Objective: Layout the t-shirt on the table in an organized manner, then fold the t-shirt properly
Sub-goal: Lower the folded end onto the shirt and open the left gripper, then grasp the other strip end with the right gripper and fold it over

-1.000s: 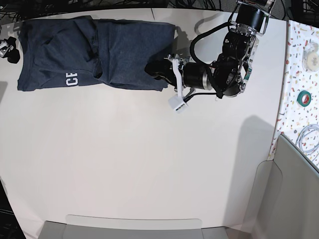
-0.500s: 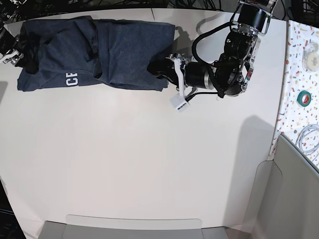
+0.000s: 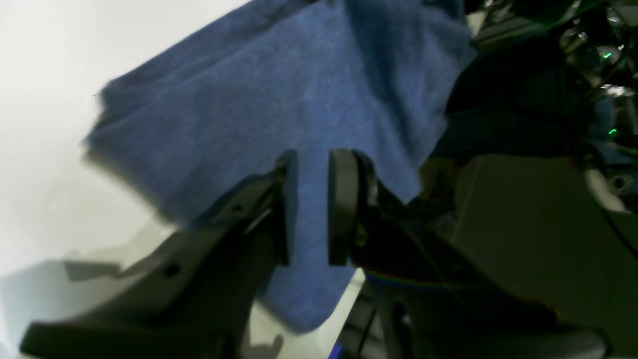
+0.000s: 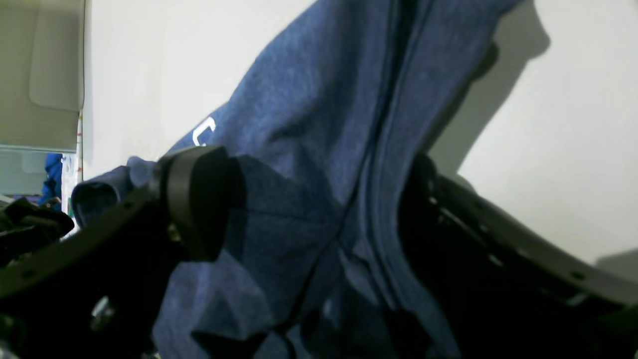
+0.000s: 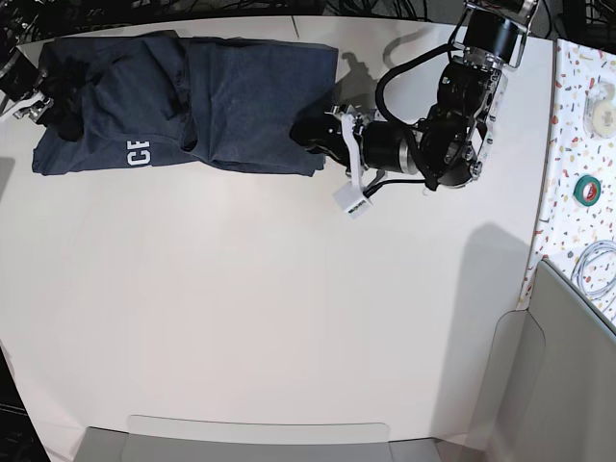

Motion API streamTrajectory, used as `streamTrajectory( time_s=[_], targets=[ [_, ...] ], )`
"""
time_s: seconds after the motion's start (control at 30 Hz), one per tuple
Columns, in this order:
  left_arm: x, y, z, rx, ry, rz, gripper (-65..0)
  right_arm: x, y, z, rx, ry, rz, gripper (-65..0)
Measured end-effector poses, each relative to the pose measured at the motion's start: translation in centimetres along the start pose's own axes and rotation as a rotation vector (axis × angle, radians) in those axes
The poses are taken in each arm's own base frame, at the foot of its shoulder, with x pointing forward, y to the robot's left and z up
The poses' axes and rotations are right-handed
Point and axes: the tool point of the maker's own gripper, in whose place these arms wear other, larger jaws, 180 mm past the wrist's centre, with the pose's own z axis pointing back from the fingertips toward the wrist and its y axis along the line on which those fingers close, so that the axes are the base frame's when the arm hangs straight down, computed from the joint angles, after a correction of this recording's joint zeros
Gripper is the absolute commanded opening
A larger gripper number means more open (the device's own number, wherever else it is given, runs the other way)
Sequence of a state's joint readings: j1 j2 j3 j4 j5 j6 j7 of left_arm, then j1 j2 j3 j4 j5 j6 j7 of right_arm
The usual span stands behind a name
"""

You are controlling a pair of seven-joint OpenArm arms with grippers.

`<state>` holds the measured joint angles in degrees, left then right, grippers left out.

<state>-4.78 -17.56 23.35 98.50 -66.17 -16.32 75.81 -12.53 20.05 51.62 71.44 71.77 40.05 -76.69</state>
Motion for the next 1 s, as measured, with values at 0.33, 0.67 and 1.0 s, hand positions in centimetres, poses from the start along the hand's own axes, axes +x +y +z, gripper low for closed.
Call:
streamTrajectory(
  time_s=[0.33, 0.67, 1.0],
  targets=[
    [-3.4, 5.9, 6.0, 0.183, -0.084, 0.168, -56.2, -1.2, -0.6, -0.5, -0.074, 0.092, 0.053, -64.8],
    [-11.1, 9.2, 7.7, 0.402, -0.019, 0.202, -56.2, -1.0, 4.1, -1.1, -0.068, 0.068, 0.207, -65.0],
    [-10.9, 9.6, 6.2, 0.463, -0.029, 0.163, -56.2, 1.4, 14.2, -0.9, 0.009, -0.032, 0.543, -65.0]
  ],
)
